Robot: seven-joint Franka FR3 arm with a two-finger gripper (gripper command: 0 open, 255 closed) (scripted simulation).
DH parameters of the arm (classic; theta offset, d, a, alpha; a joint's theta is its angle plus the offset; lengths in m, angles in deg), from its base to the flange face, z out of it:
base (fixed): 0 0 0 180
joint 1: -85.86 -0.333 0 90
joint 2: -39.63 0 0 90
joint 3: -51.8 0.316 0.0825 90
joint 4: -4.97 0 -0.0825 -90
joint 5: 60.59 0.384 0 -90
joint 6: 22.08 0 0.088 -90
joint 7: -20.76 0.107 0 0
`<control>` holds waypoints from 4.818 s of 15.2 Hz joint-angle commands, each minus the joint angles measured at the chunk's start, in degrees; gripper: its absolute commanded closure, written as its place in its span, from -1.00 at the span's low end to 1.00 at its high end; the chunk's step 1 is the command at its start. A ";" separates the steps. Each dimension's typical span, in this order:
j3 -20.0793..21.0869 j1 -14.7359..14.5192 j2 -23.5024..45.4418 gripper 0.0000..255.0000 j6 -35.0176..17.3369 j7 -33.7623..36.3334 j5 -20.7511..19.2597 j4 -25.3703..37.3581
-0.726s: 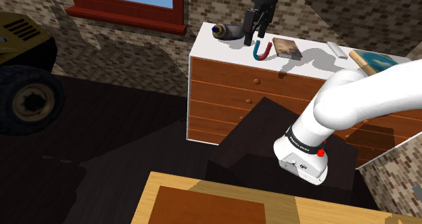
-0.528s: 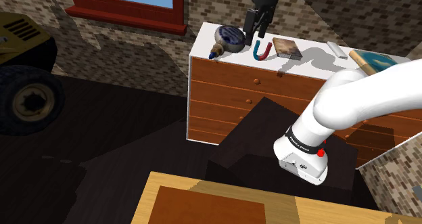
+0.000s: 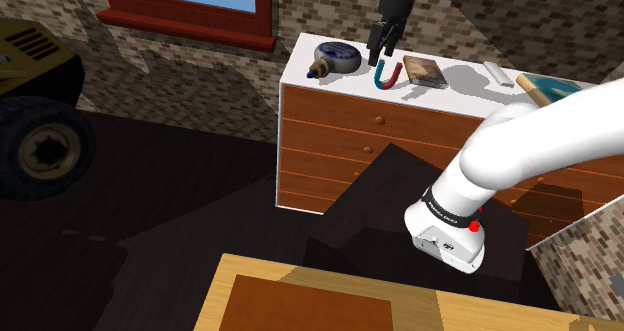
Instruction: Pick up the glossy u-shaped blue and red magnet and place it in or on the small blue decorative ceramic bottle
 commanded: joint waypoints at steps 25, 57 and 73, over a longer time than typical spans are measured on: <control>-17.07 4.32 27.49 -1.00 -23.49 -21.91 -0.72 7.36; -15.87 4.29 22.74 1.00 -10.71 -20.93 -1.80 15.60; -14.97 3.97 21.53 1.00 1.67 -20.94 -1.64 26.81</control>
